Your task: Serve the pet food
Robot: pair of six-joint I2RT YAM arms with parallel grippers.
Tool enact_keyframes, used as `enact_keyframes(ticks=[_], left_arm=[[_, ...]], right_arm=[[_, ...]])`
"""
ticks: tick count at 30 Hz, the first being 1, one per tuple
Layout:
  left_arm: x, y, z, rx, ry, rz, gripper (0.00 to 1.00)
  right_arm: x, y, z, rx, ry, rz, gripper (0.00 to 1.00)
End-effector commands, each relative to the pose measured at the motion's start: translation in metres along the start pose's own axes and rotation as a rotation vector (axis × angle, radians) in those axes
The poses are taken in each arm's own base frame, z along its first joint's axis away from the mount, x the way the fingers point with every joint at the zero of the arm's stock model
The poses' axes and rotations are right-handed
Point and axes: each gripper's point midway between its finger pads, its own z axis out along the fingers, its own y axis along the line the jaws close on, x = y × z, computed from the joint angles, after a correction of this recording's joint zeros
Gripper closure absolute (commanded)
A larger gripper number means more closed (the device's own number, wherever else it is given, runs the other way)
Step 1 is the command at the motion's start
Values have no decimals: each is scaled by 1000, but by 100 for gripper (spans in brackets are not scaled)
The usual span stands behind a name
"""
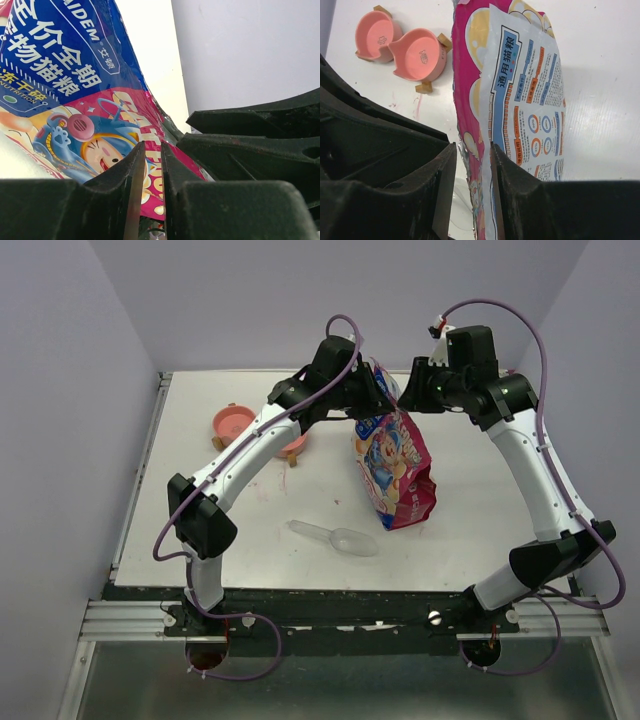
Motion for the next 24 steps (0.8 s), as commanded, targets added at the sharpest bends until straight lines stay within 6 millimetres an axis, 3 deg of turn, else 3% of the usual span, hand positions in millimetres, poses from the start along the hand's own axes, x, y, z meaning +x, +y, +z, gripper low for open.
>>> enact_keyframes(ticks=[1, 8, 18, 24], left_arm=[[-4, -7, -1, 26, 3, -3, 73], [-5, -9, 1, 30, 4, -18, 72], [-7, -7, 10, 20, 3, -57, 65], [-7, -3, 15, 4, 1, -81, 65]], right_arm=[[-6, 10, -8, -55, -26, -31, 60], [-4, -2, -6, 2, -17, -59, 77], [11, -3, 4, -13, 20, -63, 78], [11, 1, 4, -38, 22, -53, 98]])
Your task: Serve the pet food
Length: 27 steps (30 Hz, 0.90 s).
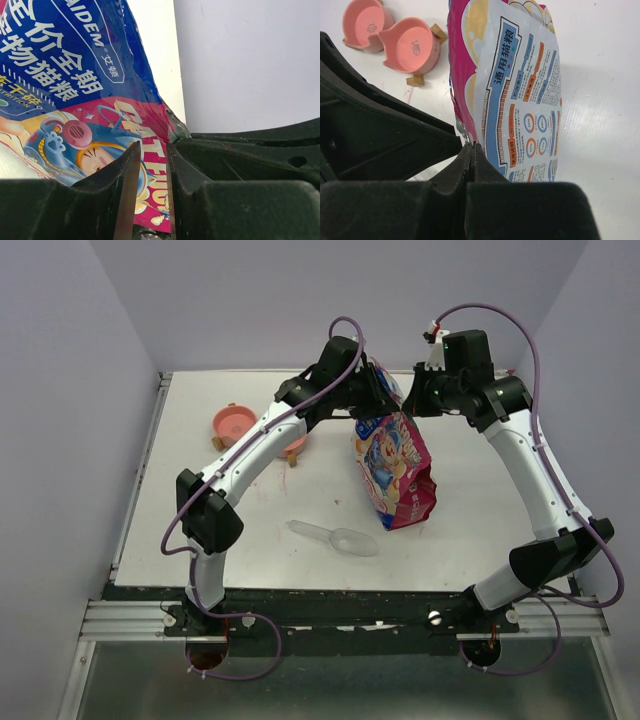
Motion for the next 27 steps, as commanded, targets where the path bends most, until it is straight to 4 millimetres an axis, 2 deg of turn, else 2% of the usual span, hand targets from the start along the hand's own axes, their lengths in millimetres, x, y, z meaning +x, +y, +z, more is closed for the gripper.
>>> enact_keyframes(ticks=[1, 4, 12, 15, 20, 24, 27], left_arm=[[-9, -7, 0, 17, -18, -21, 65], [-10, -10, -1, 20, -22, -20, 64], [-11, -11, -10, 28, -44, -35, 49], [-16, -5, -9, 10, -60, -43, 50], [-28, -7, -6, 15, -86, -48, 62], [-28, -7, -3, 15, -76, -58, 60], [-26, -6, -7, 12, -80, -61, 53]], right_arm=[[2, 7, -5, -40, -5, -2, 99], [2, 11, -7, -60, -9, 9, 99], [-1, 21, -9, -105, -14, 62, 100], [-2, 25, -12, -124, -23, 75, 99], [3, 24, -10, -123, -11, 74, 99], [3, 22, -9, -116, -13, 75, 100], [4, 21, -9, -111, -12, 74, 99]])
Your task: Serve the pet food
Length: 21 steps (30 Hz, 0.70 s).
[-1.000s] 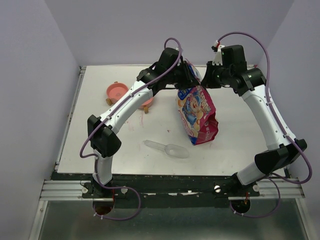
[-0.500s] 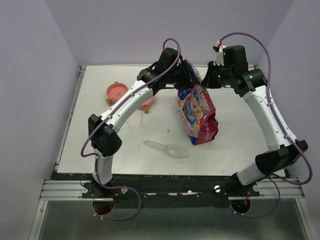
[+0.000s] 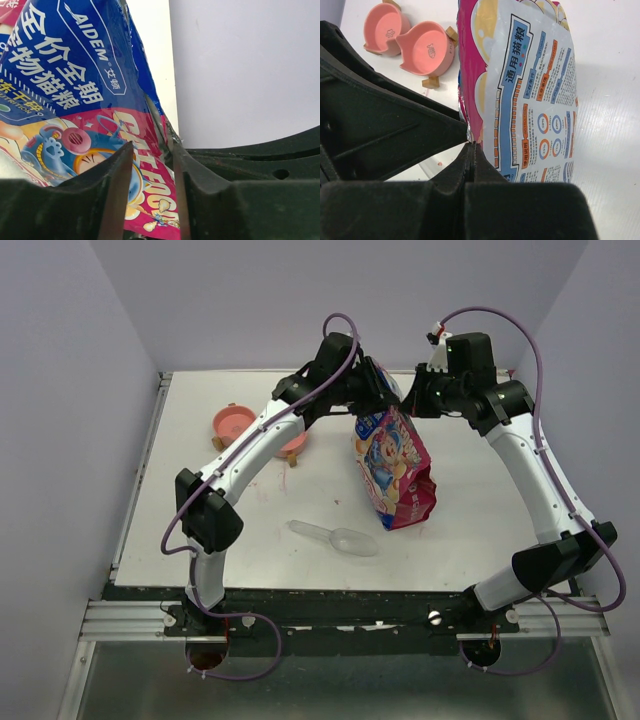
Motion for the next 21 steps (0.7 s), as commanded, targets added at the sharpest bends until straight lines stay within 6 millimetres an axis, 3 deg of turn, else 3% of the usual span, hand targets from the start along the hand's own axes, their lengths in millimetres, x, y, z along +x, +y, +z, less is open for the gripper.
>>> enact_keyframes(ticks=[1, 5, 9, 21], left_arm=[[-12, -6, -7, 14, -55, -11, 51], [-14, -3, -6, 7, -69, -11, 48], [-18, -2, -2, 1, -68, -14, 64], [-10, 8, 14, -22, -29, -34, 65]], right_arm=[[3, 11, -8, -50, 1, 9, 99], [2, 12, -7, -54, 2, 8, 99], [1, 11, -9, -49, -1, 0, 100], [1, 12, -7, -53, 9, -18, 99]])
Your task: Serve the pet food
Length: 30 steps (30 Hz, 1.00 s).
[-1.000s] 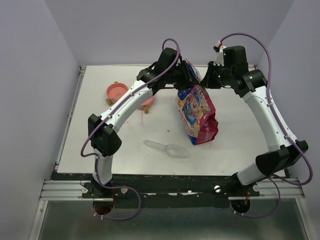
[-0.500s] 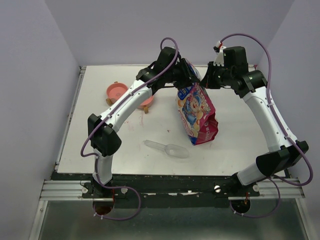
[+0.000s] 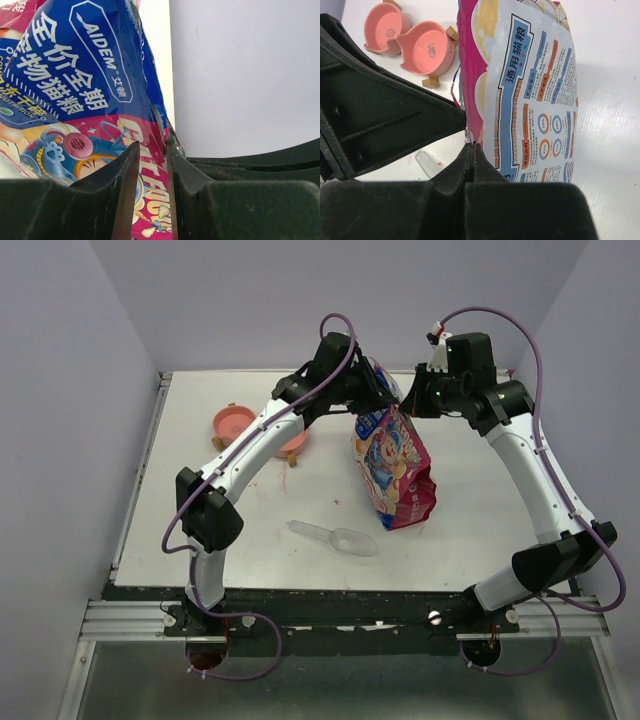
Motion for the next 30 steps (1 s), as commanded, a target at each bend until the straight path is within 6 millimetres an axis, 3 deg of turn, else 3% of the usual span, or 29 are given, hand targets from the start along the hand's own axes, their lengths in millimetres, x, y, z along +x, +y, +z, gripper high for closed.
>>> enact_keyframes(ticks=[1, 4, 9, 12, 18, 22, 24, 26, 30], left_arm=[[-4, 5, 12, -19, 1, -12, 65], [-4, 4, 15, -15, 5, -12, 70], [-3, 7, 16, -25, 9, -5, 94], [1, 9, 14, -27, 18, 12, 100], [9, 6, 10, -15, 38, 38, 100], [7, 8, 9, -24, 30, 54, 100], [7, 10, 9, -32, 28, 62, 100], [8, 14, 9, -48, 33, 61, 100], [14, 27, 11, -107, 47, 91, 100]], right_arm=[[1, 11, -7, -49, 11, -20, 99], [1, 9, -7, -40, 15, -27, 99], [-4, 2, -8, 16, 11, -28, 92], [-9, -3, -9, 43, -2, -35, 89], [-6, -6, -4, 51, 19, -60, 79], [-2, -8, 3, 48, 34, -60, 79], [1, -10, 7, 51, 44, -67, 83], [0, -17, 9, 92, 32, -69, 97], [-10, -38, -1, 255, -17, -94, 99]])
